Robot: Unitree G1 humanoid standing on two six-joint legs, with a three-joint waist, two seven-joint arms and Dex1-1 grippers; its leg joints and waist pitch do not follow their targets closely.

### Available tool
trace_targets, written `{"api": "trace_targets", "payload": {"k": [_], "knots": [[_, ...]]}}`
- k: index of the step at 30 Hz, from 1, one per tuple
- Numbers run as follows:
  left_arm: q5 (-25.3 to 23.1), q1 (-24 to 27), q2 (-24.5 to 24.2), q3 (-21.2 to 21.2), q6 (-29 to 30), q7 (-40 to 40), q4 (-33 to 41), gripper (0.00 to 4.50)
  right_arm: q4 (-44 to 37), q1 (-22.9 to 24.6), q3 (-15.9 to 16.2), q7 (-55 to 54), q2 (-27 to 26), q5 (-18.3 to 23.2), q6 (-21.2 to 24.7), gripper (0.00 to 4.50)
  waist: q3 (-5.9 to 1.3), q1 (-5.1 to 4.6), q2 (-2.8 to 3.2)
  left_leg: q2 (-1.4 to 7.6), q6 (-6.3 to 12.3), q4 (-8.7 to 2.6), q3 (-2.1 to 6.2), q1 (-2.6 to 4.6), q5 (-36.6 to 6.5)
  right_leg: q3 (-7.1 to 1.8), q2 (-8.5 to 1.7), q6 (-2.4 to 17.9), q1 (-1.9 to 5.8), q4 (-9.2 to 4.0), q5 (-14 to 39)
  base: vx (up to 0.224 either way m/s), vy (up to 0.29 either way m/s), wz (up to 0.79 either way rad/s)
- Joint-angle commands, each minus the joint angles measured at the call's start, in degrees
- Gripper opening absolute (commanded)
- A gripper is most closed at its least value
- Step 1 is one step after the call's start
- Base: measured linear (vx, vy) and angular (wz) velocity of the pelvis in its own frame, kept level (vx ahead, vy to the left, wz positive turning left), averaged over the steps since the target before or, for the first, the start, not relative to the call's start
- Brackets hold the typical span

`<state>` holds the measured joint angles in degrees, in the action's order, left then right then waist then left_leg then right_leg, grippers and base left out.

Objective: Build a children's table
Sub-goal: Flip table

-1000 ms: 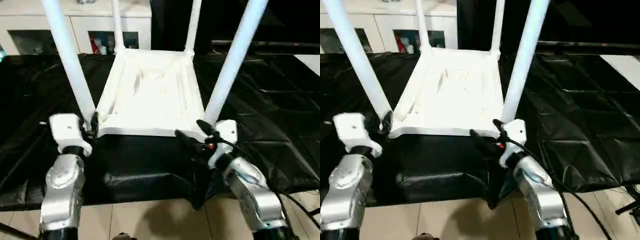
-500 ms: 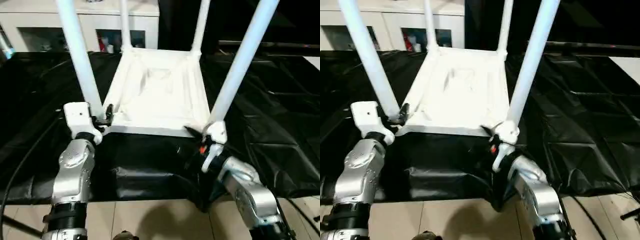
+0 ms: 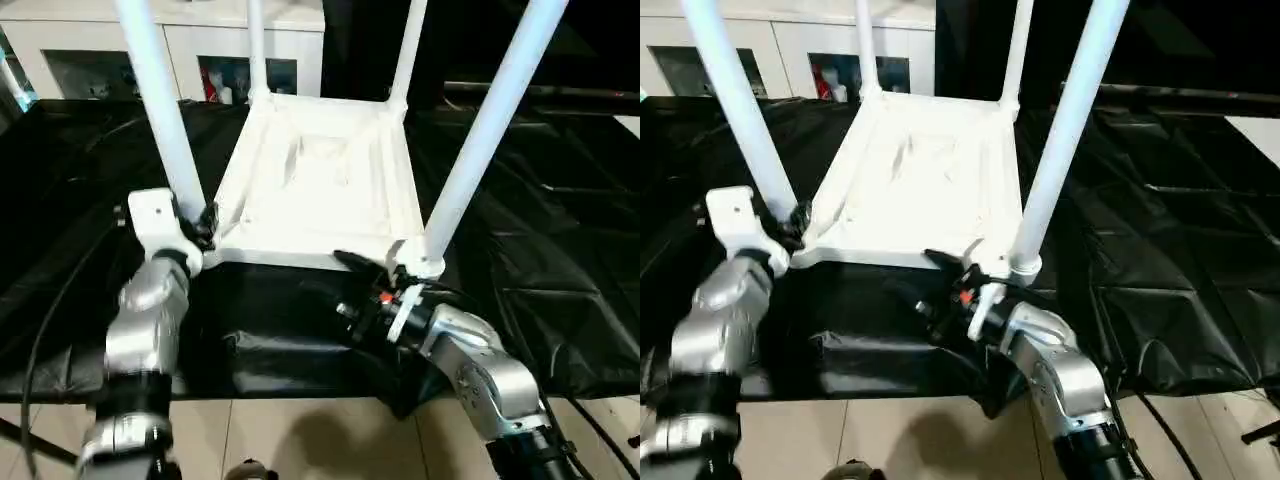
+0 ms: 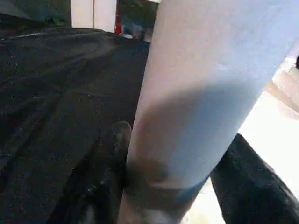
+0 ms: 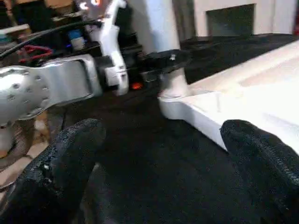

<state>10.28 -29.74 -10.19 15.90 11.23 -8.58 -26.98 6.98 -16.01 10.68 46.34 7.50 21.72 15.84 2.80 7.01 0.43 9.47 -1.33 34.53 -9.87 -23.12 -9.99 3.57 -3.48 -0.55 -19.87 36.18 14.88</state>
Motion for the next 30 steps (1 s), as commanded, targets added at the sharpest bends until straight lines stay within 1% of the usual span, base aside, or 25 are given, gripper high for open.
{"api": "trace_targets", "payload": {"k": [1, 4, 6, 7, 8, 9, 10, 11, 12, 13, 16, 17, 18, 19, 20, 21, 22, 23, 24, 25, 26, 27, 28, 29, 30], "knots": [[1.33, -1.59, 0.94, -0.17, 1.19, -0.71, -2.08, 2.31, 1.04, -1.14, -0.48, -0.13, 0.11, -0.51, -0.63, 4.50, -3.65, 0.03, 0.81, 4.62, -1.27, -5.03, 2.41, 2.19, -12.07, -3.06, -6.19, 11.46, 0.98, -3.62, -8.21, 0.000, 0.000, 0.00], [1.79, -1.52, 1.75, 0.11, 2.43, 0.49, -1.48, 2.26, 1.61, -1.70, -1.18, -0.69, -0.14, -0.55, -1.25, 4.50, -3.64, 0.34, 0.79, 4.81, -1.34, -5.07, 2.39, 2.15, -11.84, -3.06, -6.27, 11.89, 0.98, -3.52, -7.83, 0.000, 0.000, 0.00], [3.76, -1.28, 3.28, 1.67, 3.58, 2.09, -0.55, 2.26, 2.58, -1.93, -1.73, -1.44, -0.69, -0.80, -1.68, 4.50, -3.68, 0.49, 0.75, 4.93, -1.49, -5.12, 2.37, 2.14, -12.07, -3.06, -6.40, 12.29, 0.98, -3.45, -7.65, 0.000, 0.000, 0.00], [4.64, -1.33, 3.79, 2.28, 3.91, 2.43, -0.48, 2.25, 3.04, -2.03, -1.91, -1.74, -0.89, -0.84, -1.76, 4.50, -3.62, 0.59, 0.73, 4.83, -1.27, -5.09, 2.35, 2.14, -11.95, -3.07, -6.35, 12.35, 0.95, -3.61, -7.25, 0.000, 0.000, 0.00], [5.97, -1.12, 4.70, 3.15, 4.42, 3.01, 0.41, 2.25, 4.36, -2.33, -2.29, -3.79, -1.48, -1.63, -1.99, 4.50, -3.65, 0.66, 0.54, 4.84, -1.13, -5.05, 2.30, 2.10, -11.69, -3.10, -6.39, 12.37, 1.02, -3.58, -7.34, 0.000, 0.000, 0.00], [7.85, -0.88, 5.90, 4.19, 5.28, 3.65, 1.81, 2.25, 5.86, -2.67, -2.89, -6.54, -2.36, -2.30, -1.96, 4.50, -3.70, 0.77, 0.72, 4.87, -1.33, -5.05, 2.30, 2.09, -10.89, -3.05, -6.46, 12.79, 0.86, -3.39, -7.76, 0.000, 0.000, 0.00], [9.58, -0.53, 7.12, 4.94, 6.24, 4.27, 3.57, 2.25, 7.11, -2.90, -3.66, -9.40, -3.32, -2.67, -1.39, 4.50, -3.68, 0.78, 0.47, 4.77, -1.23, -5.04, 2.25, 2.06, -10.39, -3.01, -6.30, 12.84, 0.91, -3.45, -7.97, 0.000, 0.000, 0.00], [11.06, -0.11, 8.48, 5.23, 7.06, 4.68, 5.66, 2.25, 7.93, -2.93, -4.37, -11.44, -4.08, -2.70, -0.96, 4.50, -3.77, 0.81, 0.12, 4.87, -1.09, -4.98, 2.18, 2.05, -9.52, -3.03, -6.45, 13.23, 0.99, -3.27, -8.77, 0.000, 0.000, 0.00], [13.03, 0.37, 10.15, 5.41, 8.10, 4.97, 8.17, 2.25, 7.76, -2.45, -4.70, -11.56, -4.67, -1.96, -0.78, 4.50, -3.83, 0.99, -0.01, 4.83, -0.33, -4.80, 2.07, 1.88, -8.02, -2.97, -6.57, 13.92, 1.08, -3.08, -10.14, 0.000, 0.000, 0.00], [14.46, 0.94, 11.67, 5.24, 9.04, 5.28, 10.65, 2.25, 6.93, -1.68, -4.69, -10.90, -4.99, -1.03, -0.38, 4.50, -3.97, 1.33, 0.03, 4.78, 0.94, -4.36, 1.94, 1.82, -6.43, -2.98, -6.60, 14.07, 1.13, -2.97, -11.69, 0.000, 0.000, 0.00], [16.29, 2.72, 15.26, 4.12, 10.55, 6.66, 16.23, 2.25, 4.95, 0.47, -4.22, -8.30, -4.87, 0.64, -0.02, 4.50, -3.99, 2.00, -0.08, 4.77, 3.88, -3.82, 1.76, 1.40, -3.64, -2.97, -6.59, 13.63, 1.19, -2.85, -14.64, 0.000, 0.000, 0.00], [16.29, 2.72, 15.26, 4.12, 10.55, 6.66, 16.23, 2.25, 4.95, 0.47, -4.22, -8.30, -4.87, 0.64, -0.02, 4.50, -3.99, 2.00, -0.08, 4.77, 3.88, -3.82, 1.76, 1.40, -3.64, -2.97, -6.59, 13.63, 1.19, -2.85, -14.64, 0.000, 0.000, 0.00], [16.16, 3.23, 15.95, 3.44, 10.95, 6.53, 17.32, 2.25, 4.93, 0.63, -4.48, -8.82, -4.73, 0.46, 0.20, 4.50, -4.08, 2.10, -0.54, 4.70, 4.60, -3.68, 1.66, 1.48, -2.62, -2.91, -6.24, 13.19, 1.09, -2.83, -14.92, 0.000, 0.000, 0.00], [16.25, 3.25, 16.29, 3.31, 11.05, 6.42, 17.62, 2.25, 5.05, 0.49, -4.76, -9.34, -4.68, 0.32, 0.29, 4.50, -4.22, 2.36, -0.28, 4.62, 4.81, -3.54, 1.72, 1.42, -1.85, -2.86, -6.11, 12.78, 0.95, -2.71, -15.09, 0.000, 0.000, 0.00], [15.96, 3.31, 16.44, 3.00, 10.88, 6.30, 17.83, 2.24, 5.16, 0.35, -5.22, -9.86, -4.75, 0.41, 0.30, 4.50, -4.37, 2.39, -0.21, 4.67, 4.86, -3.41, 1.77, 1.39, -1.11, -2.87, -6.12, 12.51, 0.94, -2.55, -15.81, 0.000, 0.000, 0.00], [15.71, 3.32, 16.74, 2.91, 11.07, 6.45, 18.18, 2.24, 5.43, 0.04, -6.36, -10.79, -5.32, 1.05, 0.38, 4.50, -4.40, 2.36, -0.25, 4.69, 4.96, -3.38, 1.80, 1.30, -0.61, -2.81, -6.04, 12.25, 0.89, -2.49, -16.48, 0.000, 0.000, 0.00], [15.63, 3.31, 17.15, 2.82, 11.20, 6.61, 18.56, 2.23, 6.07, -0.52, -7.97, -12.47, -6.15, 1.66, -0.16, 4.50, -4.07, 2.20, 0.04, 4.79, 4.70, -3.72, 1.84, 1.27, -2.16, -2.77, -5.87, 11.77, 0.53, -2.72, -15.07, 0.000, 0.000, 0.00], [15.19, 3.48, 17.72, 2.47, 12.00, 6.93, 19.66, 2.22, 7.58, -1.83, -10.98, -15.67, -7.72, 3.05, -0.59, 4.50, -4.05, 2.17, 0.16, 4.89, 4.25, -3.90, 1.90, 1.39, -3.40, -2.76, -5.93, 11.66, 0.53, -2.88, -13.65, 0.000, 0.000, 0.00], [15.05, 3.54, 17.93, 2.31, 12.30, 7.02, 20.07, 2.22, 8.28, -2.43, -12.24, -17.03, -8.35, 3.67, -0.69, 4.50, -4.03, 1.89, 0.15, 5.11, 3.35, -4.22, 1.96, 1.47, -5.24, -2.81, -6.17, 12.11, 0.55, -2.96, -11.62, 0.000, 0.000, 0.00], [15.21, 3.52, 18.37, 2.29, 12.33, 7.21, 20.38, 2.22, 9.82, -3.67, -14.42, -19.83, -9.23, 4.49, -1.00, 4.50, -4.00, 1.70, 0.19, 4.98, 2.66, -4.30, 1.94, 1.49, -5.60, -2.76, -6.03, 12.23, 0.51, -3.02, -10.08, 0.000, 0.000, 0.00], [15.64, 3.55, 18.61, 2.31, 12.41, 7.63, 20.61, 2.22, 11.09, -4.73, -16.36, -21.85, -9.94, 5.90, -0.90, 4.50, -3.93, 1.67, 0.16, 4.96, 2.23, -4.40, 1.89, 1.49, -5.72, -2.80, -6.03, 12.04, 0.55, -3.12, -9.65, 0.000, 0.000, 0.00], [15.82, 3.51, 18.68, 2.37, 12.28, 7.95, 20.50, 2.22, 11.94, -5.50, -17.93, -22.91, -10.51, 7.60, -0.51, 4.50, -3.98, 1.68, 0.55, 4.80, 1.93, -4.25, 1.87, 1.59, -5.90, -2.77, -5.94, 12.06, 0.39, -3.14, -9.31, 0.000, 0.000, 0.00], [16.22, 3.37, 18.84, 2.59, 11.94, 8.55, 20.30, 2.22, 12.96, -6.49, -19.54, -24.26, -11.08, 9.03, -0.73, 4.50, -3.92, 1.25, 0.81, 4.86, 1.17, -4.54, 1.94, 1.41, -6.79, -2.81, -6.00, 11.66, 0.58, -3.17, -9.37, 0.000, 0.000, 0.00], [16.33, 3.27, 18.86, 2.69, 11.83, 8.67, 20.17, 2.22, 13.23, -6.79, -19.96, -24.74, -11.25, 9.37, -0.80, 4.50, -3.96, 1.08, 0.58, 4.85, 1.03, -4.51, 1.87, 1.50, -6.95, -2.80, -5.93, 11.55, 0.61, -3.27, -9.61, 0.000, 0.000, 0.00], [16.67, 2.93, 18.86, 2.96, 11.57, 8.93, 19.74, 2.22, 14.02, -7.71, -21.08, -26.55, -11.72, 9.98, -1.09, 4.50, -4.04, 0.94, 0.82, 4.75, 0.73, -4.39, 1.90, 1.42, -6.08, -2.78, -5.93, 11.44, 0.67, -3.10, -10.72, 0.000, 0.000, 0.00]]}}
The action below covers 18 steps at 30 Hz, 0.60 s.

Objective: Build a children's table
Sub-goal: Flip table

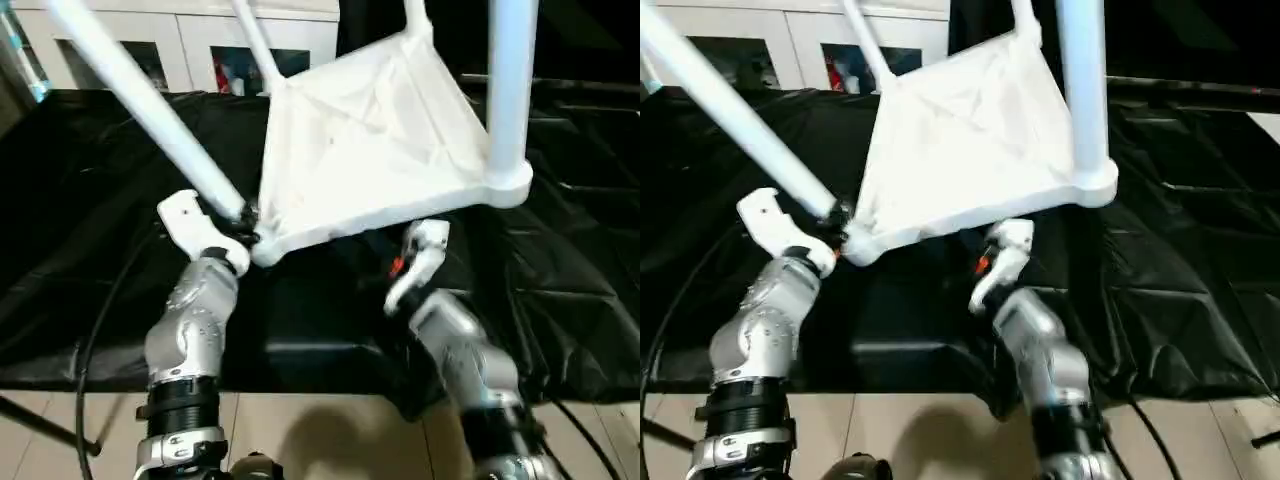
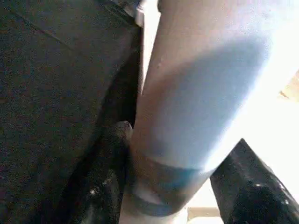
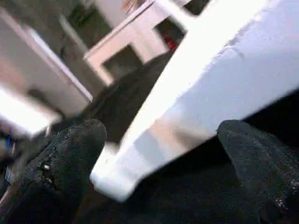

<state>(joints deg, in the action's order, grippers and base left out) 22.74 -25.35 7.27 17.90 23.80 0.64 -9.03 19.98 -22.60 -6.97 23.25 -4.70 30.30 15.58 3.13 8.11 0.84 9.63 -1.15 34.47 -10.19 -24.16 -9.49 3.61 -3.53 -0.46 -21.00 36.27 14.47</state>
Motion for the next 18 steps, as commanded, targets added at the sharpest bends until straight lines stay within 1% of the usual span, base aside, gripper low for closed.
{"api": "trace_targets", "payload": {"k": [1, 2, 3, 4, 7, 9, 12, 13, 14, 15, 16, 17, 18], "knots": [[4.39, -1.66, 1.24, 1.10, -1.04, -0.32, 1.48, 2.22, 1.54, -1.62, -3.87, -4.61, 0.21, 1.45, -0.92, 4.50, -4.38, -0.28, 0.54, 4.46, 0.52, -4.25, 2.17, 2.35, -5.77, -2.81, -5.88, 11.21, 1.85, -3.14, -11.24, 0.000, 0.000, 0.00], [4.38, -1.87, 1.16, 1.11, -1.09, -0.38, 1.14, 2.22, 2.10, -2.19, -4.32, -5.75, 0.03, 1.57, -0.74, 4.50, -4.38, -0.33, 0.63, 4.41, 0.41, -4.22, 2.14, 2.33, -5.49, -2.80, -5.84, 11.02, 1.80, -3.15, -11.46, 0.000, 0.000, 0.00], [4.35, -2.02, 1.16, 1.09, -1.15, -0.41, 0.88, 2.22, 2.50, -2.64, -4.62, -6.05, -0.12, 1.85, -0.87, 4.50, -4.53, -0.36, 0.56, 4.35, 0.21, -4.06, 2.05, 2.49, -4.99, -2.80, -5.76, 10.78, 1.81, -3.09, -12.38, 0.000, 0.000, 0.00], [4.21, -2.32, 1.32, 1.17, -1.21, -0.65, 0.36, 2.22, 4.01, -4.28, -5.99, -7.09, -0.79, 2.29, -1.40, 4.50, -4.58, -0.28, 0.93, 4.30, 0.12, -3.93, 2.03, 2.48, -4.70, -2.78, -5.74, 10.58, 1.74, -3.01, -13.47, 0.000, 0.000, 0.00], [3.86, -2.28, 1.51, 1.10, -1.33, -0.58, 0.25, 2.22, 7.67, -6.79, -8.18, -11.45, -1.00, 1.96, -0.55, 4.50, -4.61, -0.26, 0.49, 4.16, 0.60, -3.79, 1.90, 2.41, -3.82, -2.72, -5.71, 10.68, 1.88, -2.92, -14.62, 0.000, 0.000, 0.00], [3.86, -2.21, 1.53, 1.12, -1.31, -0.34, 0.42, 2.22, 8.58, -7.30, -8.40, -11.90, -0.91, 1.81, -0.55, 4.50, -4.60, -0.28, 0.74, 4.22, 0.76, -3.81, 1.90, 2.39, -3.92, -2.67, -5.72, 10.66, 1.81, -2.88, -13.74, 0.000, 0.000, 0.00], [3.88, -2.23, 1.22, 1.09, -0.98, -0.15, 0.64, 2.22, 9.62, -8.28, -8.77, -10.25, -1.02, 2.96, -1.84, 4.50, -4.68, -0.18, 0.62, 4.28, 1.03, -3.78, 1.91, 2.36, -3.83, -2.65, -5.72, 10.26, 1.93, -2.84, -13.81, 0.000, 0.000, 0.00], [3.90, -2.28, 1.13, 1.06, -0.77, -0.33, 0.58, 2.22, 10.17, -8.91, -9.26, -9.43, -1.18, 3.38, -2.19, 4.50, -4.69, -0.14, 0.70, 4.30, 1.23, -3.75, 1.88, 2.41, -3.91, -2.67, -5.75, 10.34, 1.87, -2.80, -13.96, 0.000, 0.000, 0.00], [3.83, -2.32, 1.12, 0.98, -0.67, -0.46, 0.52, 2.22, 10.85, -9.73, -9.85, -8.33, -1.26, 4.08, -2.39, 4.50, -4.73, -0.10, 0.93, 4.31, 1.25, -3.74, 1.90, 2.42, -4.20, -2.64, -5.82, 10.51, 1.84, -2.78, -13.76, 0.000, 0.000, 0.00], [3.80, -2.34, 1.12, 0.94, -0.65, -0.50, 0.50, 2.22, 11.10, -10.04, -10.08, -7.91, -1.29, 4.33, -2.45, 4.50, -4.71, -0.12, 0.80, 4.36, 1.27, -3.72, 1.87, 2.42, -4.16, -2.65, -5.78, 10.60, 1.86, -2.81, -13.89, 0.000, 0.000, 0.00], [3.86, -2.56, 1.33, 0.84, -0.61, -0.60, 0.27, 2.22, 12.36, -11.27, -10.94, -7.51, -1.17, 4.86, -2.59, 4.50, -4.72, -0.05, 0.94, 4.37, 1.30, -3.70, 1.91, 2.41, -3.88, -2.62, -5.73, 10.71, 1.82, -2.75, -14.29, 0.000, 0.000, 0.00], [3.87, -2.58, 1.35, 0.83, -0.61, -0.61, 0.24, 2.22, 12.51, -11.41, -11.03, -7.48, -1.15, 4.92, -2.60, 4.50, -4.74, -0.06, 0.94, 4.35, 1.28, -3.70, 1.91, 2.42, -3.87, -2.58, -5.72, 10.88, 1.83, -2.71, -14.31, 0.000, 0.000, 0.00], [3.92, -2.55, 1.32, 0.41, 0.17, -0.97, 0.17, 2.22, 16.61, -14.52, -13.42, -9.01, -1.02, 5.98, -4.29, 4.50, -4.85, -0.04, 1.11, 4.38, 1.17, -3.63, 1.90, 2.50, -3.60, -2.56, -5.77, 11.26, 1.75, -2.59, -14.69, 0.000, 0.000, 0.00]]}}
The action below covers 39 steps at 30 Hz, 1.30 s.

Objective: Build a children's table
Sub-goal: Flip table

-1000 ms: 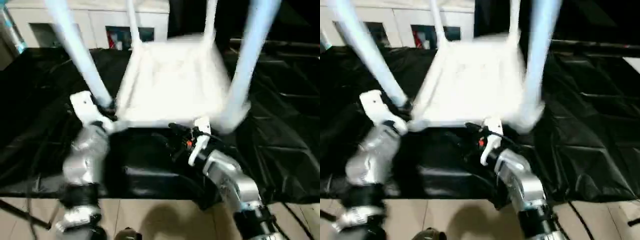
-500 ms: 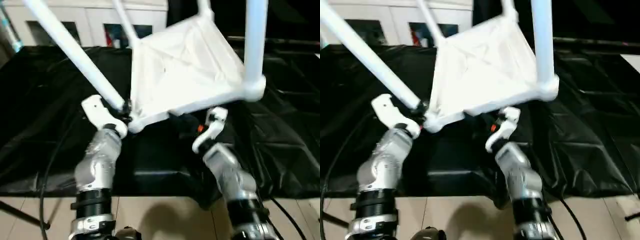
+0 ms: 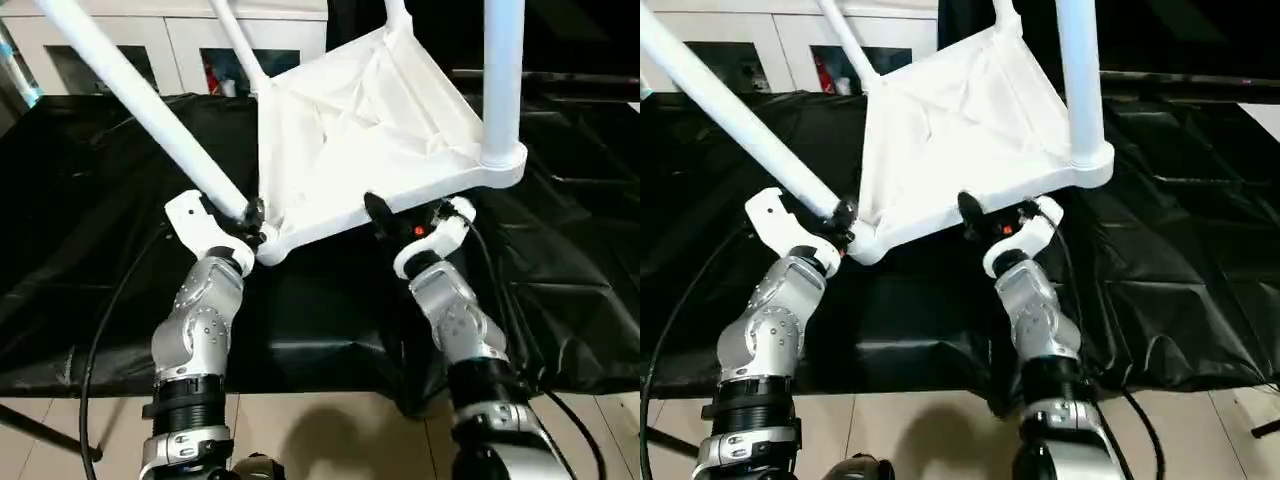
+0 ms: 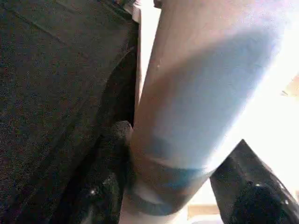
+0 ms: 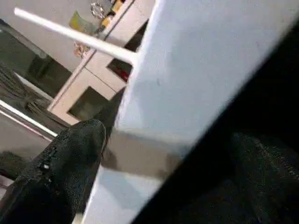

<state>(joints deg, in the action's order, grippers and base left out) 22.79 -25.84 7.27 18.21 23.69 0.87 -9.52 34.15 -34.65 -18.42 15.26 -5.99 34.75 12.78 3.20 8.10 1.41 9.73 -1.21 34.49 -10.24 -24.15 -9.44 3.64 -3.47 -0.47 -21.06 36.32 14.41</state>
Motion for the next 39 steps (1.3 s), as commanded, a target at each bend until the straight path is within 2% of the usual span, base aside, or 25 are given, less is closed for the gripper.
{"api": "trace_targets", "payload": {"k": [1, 3, 4, 6, 7, 9, 12, 14, 15, 17, 18, 20, 21, 23, 27, 28, 36, 37, 38, 39], "knots": [[4.03, -2.05, 1.37, -0.12, 0.65, -1.47, 0.61, 2.22, 5.89, -4.84, -3.28, -1.97, 0.59, 1.72, -3.17, 4.50, -4.86, -0.10, 0.65, 4.20, 0.81, -3.66, 1.89, 2.51, -4.37, -2.50, -5.74, 11.83, 1.79, -2.68, -13.84, 0.000, 0.000, 0.00], [4.00, -2.06, 1.29, -0.27, 0.90, -1.61, 0.48, 2.22, 7.48, -5.88, -3.58, -1.94, 0.88, 1.66, -3.73, 4.50, -4.84, -0.02, 0.51, 4.11, 0.81, -3.56, 1.77, 2.39, -4.34, -2.54, -5.86, 12.22, 1.89, -2.64, -13.68, 0.000, 0.000, 0.00], [3.92, -2.05, 1.07, -0.47, 1.20, -1.88, 0.33, 2.22, 9.38, -7.05, -3.76, -2.28, 1.22, 1.25, -4.45, 4.50, -4.92, 0.13, 0.65, 4.09, 1.65, -3.29, 1.76, 2.36, -2.62, -2.55, -5.86, 12.24, 1.86, -2.45, -15.11, 0.000, 0.000, 0.00], [3.73, -2.20, 0.86, -0.63, 1.31, -2.11, -0.24, 2.22, 12.70, -8.99, -4.17, -2.21, 1.90, 1.08, -5.07, 4.50, -5.00, 0.32, 0.53, 3.96, 2.69, -3.08, 1.64, 2.33, -1.35, -2.50, -5.77, 12.55, 1.87, -2.35, -16.09, 0.000, 0.000, 0.00], [3.72, -2.32, 0.80, -0.54, 1.26, -2.04, -0.37, 2.22, 13.91, -9.76, -4.38, -1.78, 2.13, 1.23, -4.92, 4.21, -5.01, 0.42, 0.59, 3.98, 2.92, -3.00, 1.61, 2.31, -1.34, -2.50, -5.86, 12.66, 1.81, -2.32, -16.01, 0.000, 0.000, 0.00], [3.84, -2.57, 0.69, -0.45, 1.34, -2.14, -0.58, 2.22, 16.03, -11.01, -4.43, -0.53, 2.57, 1.08, -4.19, 4.14, -5.08, 0.44, 0.53, 4.00, 3.42, -2.98, 1.69, 2.15, -1.22, -2.43, -5.89, 12.80, 1.97, -2.23, -15.66, 0.000, 0.000, 0.00], [3.68, -2.71, 0.50, -0.72, 1.85, -2.54, -1.25, 2.22, 18.56, -12.31, -5.49, -0.03, 2.83, 1.29, -4.43, 3.95, -5.11, 0.57, 0.38, 4.09, 4.25, -2.78, 1.67, 2.00, -0.79, -2.48, -5.92, 13.19, 1.74, -2.06, -15.24, 0.000, 0.000, 0.00], [3.55, -2.75, 0.46, -0.94, 1.89, -2.78, -1.62, 2.22, 20.39, -13.26, -6.23, 0.28, 3.07, 1.55, -5.13, 3.72, -5.17, 0.55, 0.44, 4.10, 4.39, -2.69, 1.66, 1.94, -0.99, -2.42, -5.86, 13.47, 1.64, -1.96, -14.74, 0.000, 0.000, 0.00], [3.58, -2.74, 0.52, -1.06, 1.96, -2.91, -1.62, 2.22, 21.11, -13.64, -6.33, 0.56, 3.21, 1.55, -5.38, 3.65, -5.26, 0.59, 0.49, 4.12, 4.37, -2.60, 1.61, 2.11, -1.06, -2.40, -5.69, 13.64, 1.43, -1.92, -14.76, 0.000, 0.000, 0.00], [3.75, -2.76, 0.68, -1.30, 2.16, -3.25, -1.66, 2.22, 23.03, -14.65, -6.60, 1.43, 3.52, 1.59, -6.04, 3.59, -5.19, 0.57, 0.61, 4.17, 4.44, -2.66, 1.61, 2.00, -1.78, -2.35, -5.75, 13.84, 1.37, -1.95, -14.33, 0.000, 0.000, 0.00], [3.83, -2.78, 0.65, -1.38, 2.29, -3.49, -1.78, 2.22, 23.27, -14.76, -6.58, 1.60, 3.58, 1.54, -6.18, 3.35, -5.18, 0.55, 0.78, 4.23, 4.38, -2.69, 1.65, 2.00, -2.22, -2.32, -5.77, 13.84, 1.31, -2.00, -13.91, 0.000, 0.000, 0.00], [3.94, -2.79, 0.58, -1.48, 2.57, -3.86, -2.00, 2.22, 23.77, -14.96, -6.67, 1.83, 3.69, 1.40, -6.44, 3.27, -5.13, 0.55, 0.76, 4.26, 4.26, -2.73, 1.61, 2.01, -2.80, -2.33, -5.80, 13.90, 1.28, -2.06, -13.33, 0.000, 0.000, 0.00], [4.04, -2.80, 0.56, -1.57, 2.79, -4.12, -2.13, 2.22, 24.13, -15.15, -6.95, 1.90, 3.76, 1.42, -6.83, 3.24, -5.14, 0.64, 1.12, 4.26, 4.07, -2.74, 1.62, 2.04, -3.16, -2.33, -5.82, 13.97, 1.15, -2.05, -12.84, 0.000, 0.000, 0.00], [4.14, -2.78, 0.61, -1.98, 3.32, -4.56, -2.22, 2.22, 24.84, -15.59, -7.71, 2.05, 3.99, 1.61, -7.69, 3.03, -5.13, 0.60, 0.83, 4.23, 3.93, -2.78, 1.59, 1.96, -3.59, -2.34, -5.84, 13.84, 1.28, -2.12, -12.71, 0.000, 0.000, 0.00], [4.14, -2.87, 0.68, -2.22, 3.40, -4.64, -2.37, 2.22, 26.42, -16.48, -8.46, 2.80, 4.44, 1.40, -8.09, 2.74, -5.14, 0.63, 0.96, 4.21, 3.91, -2.84, 1.58, 1.92, -3.87, -2.28, -5.82, 13.81, 1.25, -2.18, -12.25, 0.000, 0.000, 0.00], [4.09, -2.96, 0.69, -2.21, 3.37, -4.66, -2.49, 2.22, 26.83, -16.69, -8.53, 3.10, 4.54, 1.39, -8.28, 2.48, -5.19, 0.60, 0.91, 4.21, 3.96, -2.81, 1.56, 1.95, -3.75, -2.27, -5.79, 13.82, 1.26, -2.12, -12.33, 0.000, 0.000, 0.00], [3.11, -3.03, 0.75, -2.14, 3.20, -4.32, -3.19, 2.22, 28.03, -17.48, -8.99, 4.26, 4.94, 1.01, -9.34, 2.11, -5.19, 0.67, 0.56, 4.22, 5.21, -2.67, 1.34, 1.92, -3.17, -2.24, -5.95, 14.23, 1.17, -2.22, -11.74, 0.000, 0.000, 0.00], [3.37, -3.07, 0.75, -1.68, 3.09, -4.12, -3.54, 2.57, 28.03, -17.59, -9.00, 4.35, 4.99, 0.83, -9.63, 2.06, -5.18, 0.71, 0.66, 4.23, 5.31, -2.69, 1.36, 1.88, -3.19, -2.24, -5.99, 14.22, 1.16, -2.23, -11.35, 0.000, 0.000, 0.00], [3.81, -3.06, 0.60, -1.42, 3.46, -4.37, -3.68, 2.57, 28.03, -17.70, -9.04, 4.41, 5.05, 0.66, -9.89, 2.06, -5.16, 0.65, 0.54, 4.21, 5.28, -2.69, 1.29, 1.88, -3.29, -2.24, -5.96, 14.21, 1.14, -2.27, -11.10, 0.000, 0.000, 0.00], [4.31, -3.00, 0.49, -1.16, 3.77, -4.68, -3.66, 2.78, 27.95, -17.76, -9.03, 4.42, 5.09, 0.55, -10.06, 2.05, -5.17, 0.69, 0.58, 4.23, 5.11, -2.66, 1.24, 1.96, -3.61, -2.27, -6.07, 14.38, 1.09, -2.30, -10.53, 0.000, 0.000, 0.00]]}}
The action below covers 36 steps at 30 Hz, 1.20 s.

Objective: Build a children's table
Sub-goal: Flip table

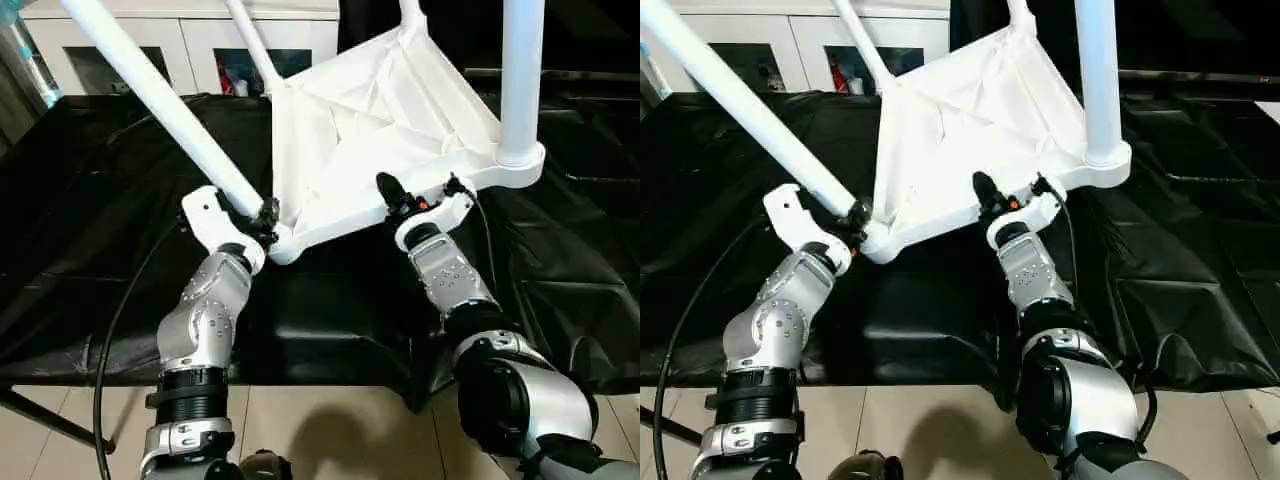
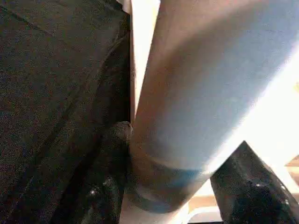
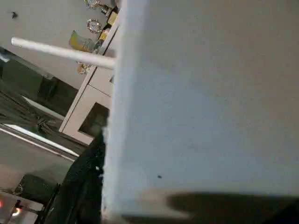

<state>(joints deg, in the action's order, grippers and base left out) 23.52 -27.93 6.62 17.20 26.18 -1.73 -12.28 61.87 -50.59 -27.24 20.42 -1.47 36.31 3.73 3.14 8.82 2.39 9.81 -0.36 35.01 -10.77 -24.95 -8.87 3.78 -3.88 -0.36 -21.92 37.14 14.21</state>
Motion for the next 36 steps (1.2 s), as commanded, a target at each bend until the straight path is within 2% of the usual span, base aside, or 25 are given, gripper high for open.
{"api": "trace_targets", "payload": {"k": [1, 5, 6, 9, 10, 11, 13, 14, 15, 16, 18, 19, 21, 22, 23, 25, 26, 27, 28, 29, 30, 32, 33, 34, 36], "knots": [[3.94, -0.81, 1.02, 0.31, 1.28, -1.96, -0.77, 2.92, 0.06, -1.85, -0.10, -0.78, 0.64, -1.25, -1.34, 2.04, -5.07, 0.00, -0.39, 4.14, 4.19, -3.24, 1.76, 2.74, -4.28, -2.40, -5.65, 14.32, 1.94, -3.14, -10.08, 0.000, 0.000, 0.00], [3.74, -0.59, -0.16, 1.06, 1.74, -1.63, -0.81, 3.26, -0.12, -2.17, -0.05, -1.26, 1.29, -1.98, -3.37, 2.03, -5.15, -0.09, -0.38, 4.14, 4.39, -3.22, 1.53, 2.80, -4.15, -2.24, -5.48, 14.22, 1.80, -3.07, -10.11, 0.000, 0.000, 0.00], [3.54, -0.33, -0.83, 1.13, 2.14, -1.80, -0.64, 3.34, -0.42, -2.20, -0.11, -1.70, 1.52, -2.10, -3.90, 2.03, -5.18, -0.09, -0.13, 4.19, 4.40, -3.24, 1.50, 2.88, -4.28, -2.22, -5.51, 14.02, 1.68, -3.11, -9.85, 0.000, 0.000, 0.00], [3.69, 0.66, -3.68, 1.58, 4.29, -3.35, 0.17, 3.54, -1.57, -2.25, -0.43, -2.98, 2.51, -2.32, -5.16, 2.03, -5.11, -0.10, -0.02, 4.14, 4.01, -3.38, 1.45, 2.93, -4.98, -2.17, -5.45, 13.56, 1.59, -3.17, -8.71, 0.000, 0.000, 0.00], [4.37, 1.92, -6.75, 1.21, 6.85, -6.23, 1.09, 3.65, -3.00, -1.95, -0.48, -3.61, 3.42, -2.66, -5.97, 2.03, -5.12, -0.03, 0.06, 4.16, 3.51, -3.47, 1.42, 3.02, -5.40, -2.17, -5.48, 13.42, 1.49, -3.19, -7.91, 0.000, 0.000, 0.00], [4.56, 2.23, -7.34, 1.04, 7.41, -6.88, 1.34, 3.72, -3.27, -1.87, -0.46, -3.71, 3.60, -2.74, -6.03, 2.03, -5.11, -0.03, 0.08, 4.16, 3.25, -3.51, 1.43, 3.03, -5.58, -2.16, -5.47, 13.36, 1.45, -3.13, -7.59, 0.000, 0.000, 0.00], [4.98, 3.87, -10.02, -0.33, 9.71, -9.85, 2.72, 3.76, -4.43, -1.49, -0.06, -4.00, 4.46, -3.45, -6.37, 2.03, -5.06, -0.05, 0.17, 4.14, 2.39, -3.65, 1.41, 3.08, -5.94, -2.13, -5.31, 13.06, 1.38, -3.09, -6.73, 0.000, 0.000, 0.00], [4.52, 5.69, -12.66, -2.57, 11.51, -12.58, 4.30, 3.94, -5.46, -1.00, 0.69, -4.23, 5.30, -4.64, -7.01, 2.03, -5.05, -0.04, 0.22, 4.13, 2.14, -3.68, 1.34, 3.18, -6.28, -2.14, -5.23, 12.99, 1.33, -3.15, -6.59, 0.000, 0.000, 0.00], [4.12, 6.36, -13.68, -3.57, 12.06, -13.59, 4.82, 3.94, -5.78, -0.82, 1.00, -4.34, 5.63, -5.18, -7.39, 2.03, -4.97, 0.02, 0.05, 4.13, 1.82, -3.72, 1.25, 3.27, -6.65, -2.20, -5.12, 12.50, 1.17, -3.24, -6.02, 0.000, 0.000, 0.00], [4.12, 6.36, -13.68, -3.57, 12.06, -13.59, 4.82, 4.07, -5.78, -0.82, 1.00, -4.34, 5.63, -5.18, -7.39, 2.03, -4.97, 0.23, 0.22, 4.02, 1.42, -3.72, 1.15, 3.32, -7.10, -2.25, -5.12, 12.10, 1.18, -3.31, -5.48, 0.000, 0.000, 0.00], [1.09, 8.73, -17.79, -8.81, 12.21, -17.94, 6.92, 4.18, -7.52, 0.01, 1.71, -5.02, 6.52, -6.33, -7.62, 2.03, -4.91, 0.49, 0.26, 4.05, 0.92, -3.83, 1.22, 3.31, -7.38, -2.32, -5.14, 11.24, 1.11, -3.46, -4.86, 0.000, 0.000, 0.00], [-1.42, 10.05, -20.81, -13.17, 10.72, -21.33, 9.36, 4.23, -9.18, 0.93, 3.03, -5.95, 7.37, -8.21, -7.34, 2.03, -4.95, 0.60, 0.08, 4.12, 0.83, -3.98, 1.27, 3.28, -7.44, -2.29, -5.15, 10.51, 1.09, -3.42, -4.03, 0.000, 0.000, 0.00], [-2.53, 10.44, -21.96, -14.99, 9.64, -22.62, 10.61, 4.41, -9.92, 1.38, 3.81, -6.39, 7.78, -9.31, -7.16, 2.03, -4.95, 0.79, 0.32, 4.16, 0.33, -4.06, 1.28, 3.52, -7.35, -2.28, -4.99, 9.88, 0.89, -3.38, -3.63, 0.000, 0.000, 0.00], [-4.19, 10.54, -23.91, -17.91, 8.62, -23.99, 13.46, 4.47, -11.96, 2.40, 5.74, -7.52, 8.67, -11.72, -6.17, 2.03, -4.84, 0.92, 0.21, 4.15, -0.46, -4.21, 1.22, 3.56, -8.20, -2.33, -5.06, 10.04, 0.87, -3.49, -3.09, 0.000, 0.000, 0.00], [-7.63, 10.11, -25.93, -20.95, 3.88, -25.88, 15.67, 4.47, -14.23, 3.45, 7.34, -9.32, 9.59, -14.01, -4.89, 2.03, -4.80, 0.99, 0.24, 4.15, -0.76, -4.30, 1.24, 3.51, -8.76, -2.36, -5.07, 9.80, 0.87, -3.60, -2.53, 0.000, 0.000, 0.00], [-9.83, 9.69, -27.43, -23.11, 1.06, -27.24, 17.66, 4.49, -16.22, 4.34, 8.57, -10.63, 10.31, -15.72, -3.92, 2.03, -4.54, 0.75, 0.04, 4.07, -1.89, -4.68, 1.35, 3.42, -10.34, -2.52, -5.01, 8.04, 0.91, -3.92, -0.26, 0.000, 0.000, 0.00], [-10.08, 9.54, -27.70, -23.46, 0.94, -27.48, 18.28, 4.49, -16.81, 4.61, 8.87, -10.92, 10.50, -16.13, -3.70, 2.03, -4.61, 0.72, 0.03, 3.99, -2.49, -4.62, 1.25, 3.48, -10.70, -2.52, -5.02, 7.94, 0.95, -3.82, 0.14, 0.000, 0.000, 0.00], [-9.25, 7.02, -27.54, -23.46, 1.29, -27.58, 21.51, 4.49, -20.63, 6.07, 10.32, -10.90, 11.40, -17.36, -1.17, 2.03, -4.51, 0.44, -0.25, 3.89, -3.34, -4.69, 1.10, 3.45, -11.45, -2.64, -5.04, 7.82, 0.96, -3.91, 1.25, 0.000, 0.000, 0.00], [-9.30, 5.87, -27.47, -23.48, 1.12, -27.30, 22.49, 4.49, -22.22, 6.69, 10.99, -10.87, 11.81, -17.94, -0.02, 2.03, -4.66, 0.56, -0.12, 3.84, -3.82, -4.59, 1.08, 3.61, -11.32, -2.70, -5.02, 7.51, 0.88, -3.87, 1.23, 0.000, 0.000, 0.00], [-9.30, 5.87, -27.47, -23.48, 1.12, -27.30, 22.49, 4.49, -22.22, 6.69, 10.99, -10.87, 11.81, -17.94, -0.02, 2.03, -4.57, 0.42, -0.15, 3.79, -3.92, -4.66, 1.14, 3.48, -11.09, -2.69, -4.89, 7.29, 1.00, -3.90, 1.09, 0.000, 0.000, 0.00], [-10.15, 4.24, -27.37, -23.66, -0.19, -26.87, 23.07, 4.49, -24.12, 7.47, 11.76, -11.00, 12.32, -18.58, 1.37, 2.03, -4.51, 0.09, -0.58, 3.63, -3.87, -4.67, 1.11, 3.07, -10.61, -2.70, -4.99, 7.21, 1.19, -3.93, 0.82, 0.000, 0.000, 0.00], [-12.67, 1.09, -26.93, -24.04, -2.98, -25.25, 23.54, 4.49, -27.71, 9.04, 13.66, -11.24, 13.74, -19.75, 3.96, 2.03, -4.51, -0.06, -0.68, 3.57, -3.52, -4.59, 1.12, 3.21, -10.67, -2.83, -5.00, 6.22, 1.28, -4.20, 2.03, 0.000, 0.000, 0.00], [-12.67, 1.09, -26.93, -24.04, -2.98, -25.25, 23.54, 4.49, -27.71, 9.04, 13.66, -11.24, 13.74, -19.75, 3.96, 2.03, -4.46, -0.37, -0.75, 3.50, -3.55, -4.61, 1.16, 2.96, -10.62, -2.82, -5.09, 6.12, 1.39, -4.32, 2.72, 0.000, 0.000, 0.00], [-12.47, -0.33, -26.39, -23.94, -3.86, -25.27, 24.22, 4.49, -29.82, 9.84, 14.23, -11.97, 14.36, -19.89, 5.32, 2.03, -4.27, -0.70, -0.98, 3.48, -3.69, -4.73, 1.18, 2.87, -11.02, -2.80, -5.10, 6.21, 1.41, -4.55, 4.01, 0.000, 0.000, 0.00], [-12.30, -2.03, -26.04, -24.38, -5.24, -26.23, 25.29, 4.49, -31.95, 10.44, 15.06, -12.79, 15.56, -20.94, 6.53, 2.03, -4.37, -1.06, -1.09, 3.41, -3.54, -4.56, 1.11, 2.91, -10.92, -2.84, -5.05, 6.70, 1.41, -4.53, 4.52, 0.000, 0.000, 0.00]]}}
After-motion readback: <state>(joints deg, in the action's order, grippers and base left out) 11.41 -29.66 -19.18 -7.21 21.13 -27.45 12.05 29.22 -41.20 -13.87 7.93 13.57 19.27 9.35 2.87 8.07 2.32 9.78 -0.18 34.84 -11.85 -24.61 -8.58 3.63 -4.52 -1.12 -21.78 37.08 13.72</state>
